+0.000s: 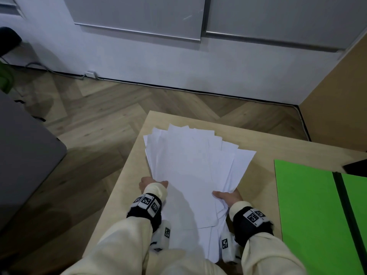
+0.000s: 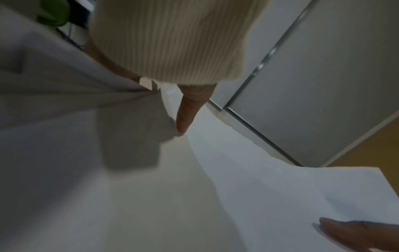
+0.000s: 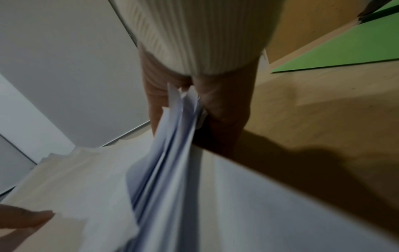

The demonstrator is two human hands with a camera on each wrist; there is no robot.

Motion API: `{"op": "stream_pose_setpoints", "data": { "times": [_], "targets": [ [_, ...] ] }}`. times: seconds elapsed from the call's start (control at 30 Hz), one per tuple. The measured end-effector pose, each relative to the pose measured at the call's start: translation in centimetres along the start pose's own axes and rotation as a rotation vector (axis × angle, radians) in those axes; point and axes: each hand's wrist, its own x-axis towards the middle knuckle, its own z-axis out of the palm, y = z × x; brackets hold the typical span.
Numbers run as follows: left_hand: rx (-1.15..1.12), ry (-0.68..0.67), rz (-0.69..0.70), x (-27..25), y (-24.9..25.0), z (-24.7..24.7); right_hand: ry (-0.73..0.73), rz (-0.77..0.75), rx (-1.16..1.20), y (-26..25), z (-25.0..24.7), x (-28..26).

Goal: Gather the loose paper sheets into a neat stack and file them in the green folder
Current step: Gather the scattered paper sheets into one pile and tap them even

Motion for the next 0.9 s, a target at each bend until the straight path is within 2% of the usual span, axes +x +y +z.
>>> {"op": "stream_pose_setpoints", "data": {
  "times": [0.2, 0.27, 0.4, 0.5, 0.57, 0.63, 0.8, 0.9],
  "targets": [
    [0.074, -0.083, 0.007, 0.6, 1.3, 0.1, 0.073, 0.010, -0.048, -0.1, 0.3, -0.4],
    [0.102, -0.109, -0.019, 0.6, 1.5, 0.0, 0.045, 0.016, -0.060, -0.3, 0.6, -0.8],
    [0.088, -0.179, 0.043, 0.6, 1.5, 0.2, 0.038, 0.038, -0.134, -0.5, 0.6, -1.2],
    [-0.031, -0.231, 0.125, 1.7, 0.4, 0.2, 0.059, 0.045, -0.166, -0.4, -0.3, -1.3],
    [0.033, -0.238, 0.172, 2.4, -0.5, -0.3, 0.085, 0.049, -0.169, -0.4, -1.3, -1.2],
    [0.125, -0.242, 0.158, 2.6, -1.3, -0.7, 0.085, 0.043, -0.170, -0.4, -2.0, -1.2],
    [0.299, -0.308, 0.124, 2.5, -2.0, -1.5, 0.022, 0.033, -0.160, -0.5, -2.0, -2.0],
    [0.304, -0.348, 0.133, 2.2, -1.5, -1.5, -0.045, 0.036, -0.162, -0.9, -1.5, -2.8]
  ]
}}
